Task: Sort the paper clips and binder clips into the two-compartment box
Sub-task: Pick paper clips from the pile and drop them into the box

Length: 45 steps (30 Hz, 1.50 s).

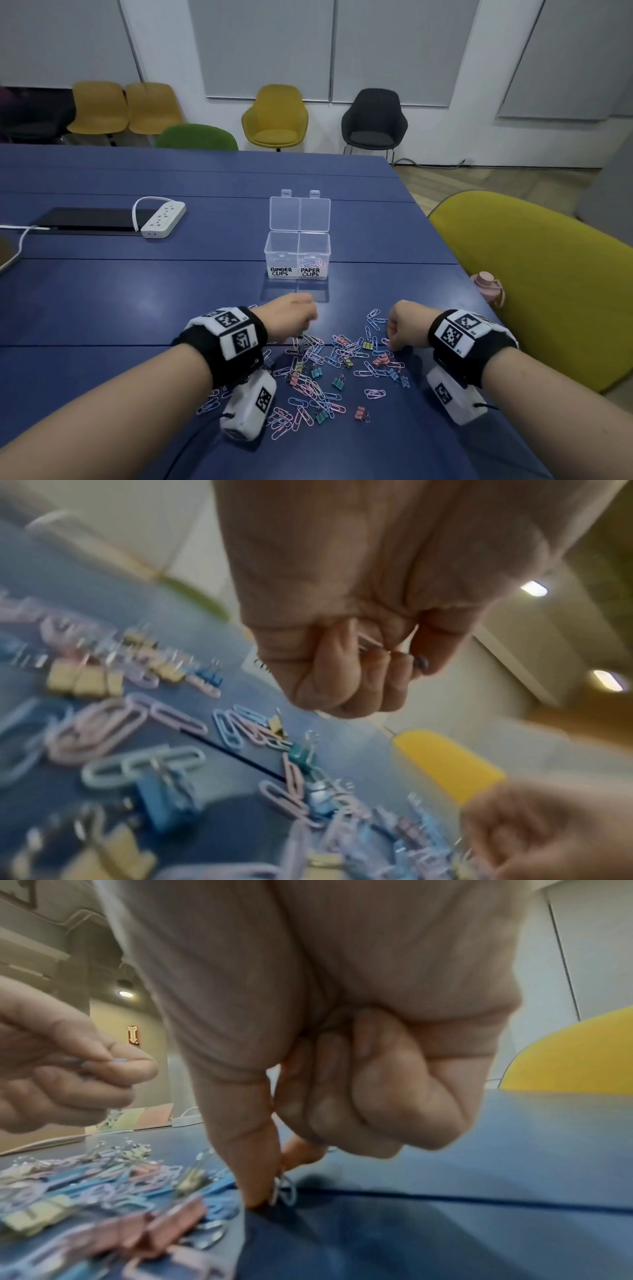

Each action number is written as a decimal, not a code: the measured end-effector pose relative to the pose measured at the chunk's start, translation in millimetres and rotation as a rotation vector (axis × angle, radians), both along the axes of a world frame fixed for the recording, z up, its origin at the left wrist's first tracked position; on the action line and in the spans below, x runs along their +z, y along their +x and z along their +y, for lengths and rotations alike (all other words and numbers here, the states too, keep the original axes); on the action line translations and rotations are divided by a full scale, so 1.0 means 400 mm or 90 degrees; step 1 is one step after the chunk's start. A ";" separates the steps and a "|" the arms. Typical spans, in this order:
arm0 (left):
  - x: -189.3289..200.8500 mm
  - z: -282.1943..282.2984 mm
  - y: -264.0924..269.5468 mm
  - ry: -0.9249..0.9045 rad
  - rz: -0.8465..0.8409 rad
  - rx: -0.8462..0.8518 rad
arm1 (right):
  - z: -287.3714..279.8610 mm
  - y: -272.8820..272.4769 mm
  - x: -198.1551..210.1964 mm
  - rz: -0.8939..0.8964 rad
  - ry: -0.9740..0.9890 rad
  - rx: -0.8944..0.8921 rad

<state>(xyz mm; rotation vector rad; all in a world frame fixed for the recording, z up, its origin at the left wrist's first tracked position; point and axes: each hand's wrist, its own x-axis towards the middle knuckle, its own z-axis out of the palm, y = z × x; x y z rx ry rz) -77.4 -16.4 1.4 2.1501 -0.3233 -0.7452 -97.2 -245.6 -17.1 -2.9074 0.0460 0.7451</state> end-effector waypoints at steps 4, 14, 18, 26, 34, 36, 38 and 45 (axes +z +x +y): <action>0.002 0.027 -0.002 -0.218 0.185 0.195 | 0.023 -0.016 -0.003 0.018 -0.032 0.021; -0.009 0.133 0.041 -0.187 0.367 0.263 | 0.007 -0.006 0.009 0.116 0.815 -0.373; 0.004 0.148 0.090 0.058 0.230 0.138 | 0.020 0.009 0.020 0.161 0.930 -0.365; 0.112 0.004 0.238 -0.126 0.146 0.192 | 0.064 0.101 0.055 0.176 0.946 -0.400; 0.125 -0.096 0.351 -0.455 0.085 0.385 | 0.161 0.279 0.138 -0.195 0.870 -0.368; 0.111 -0.092 0.349 -0.434 0.083 0.373 | 0.191 0.322 0.155 -0.259 0.919 -0.343; 0.100 -0.076 0.345 -0.435 0.088 0.368 | 0.221 0.357 0.165 -0.315 0.927 -0.324; 0.094 0.030 0.303 -0.399 -0.041 0.368 | 0.252 0.414 0.127 -0.311 0.843 -0.265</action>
